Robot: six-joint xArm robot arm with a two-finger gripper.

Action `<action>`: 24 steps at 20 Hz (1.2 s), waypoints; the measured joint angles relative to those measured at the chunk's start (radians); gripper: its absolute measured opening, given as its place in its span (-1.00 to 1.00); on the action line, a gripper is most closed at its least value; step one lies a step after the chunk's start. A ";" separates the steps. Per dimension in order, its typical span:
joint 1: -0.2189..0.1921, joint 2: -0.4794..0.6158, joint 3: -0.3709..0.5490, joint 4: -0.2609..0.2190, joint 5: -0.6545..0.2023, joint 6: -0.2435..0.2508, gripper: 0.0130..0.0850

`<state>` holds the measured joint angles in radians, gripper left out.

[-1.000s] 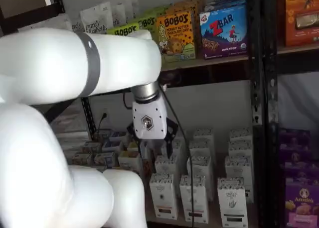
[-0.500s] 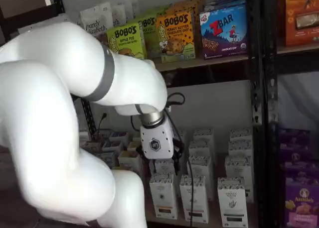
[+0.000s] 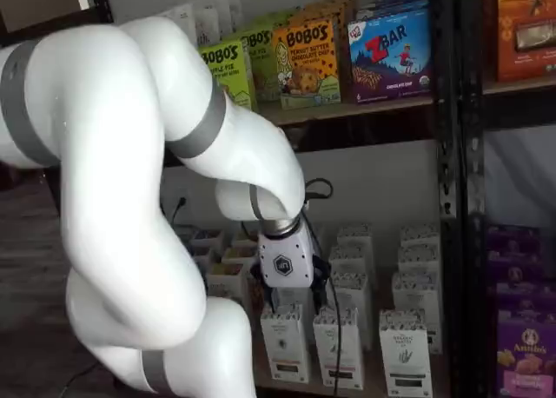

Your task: Pick up the white box with a green strip in the middle, on the bottom shelf, the sixth box from the left

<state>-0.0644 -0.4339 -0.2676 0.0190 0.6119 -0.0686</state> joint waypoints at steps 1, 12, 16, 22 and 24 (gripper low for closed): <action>-0.005 0.038 -0.011 0.006 -0.029 -0.010 1.00; -0.085 0.521 -0.193 0.129 -0.316 -0.216 1.00; -0.102 0.639 -0.261 0.132 -0.359 -0.239 1.00; -0.125 0.778 -0.357 0.176 -0.409 -0.308 1.00; -0.133 0.818 -0.392 0.194 -0.412 -0.333 1.00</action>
<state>-0.1971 0.3840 -0.6598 0.2132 0.2000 -0.4019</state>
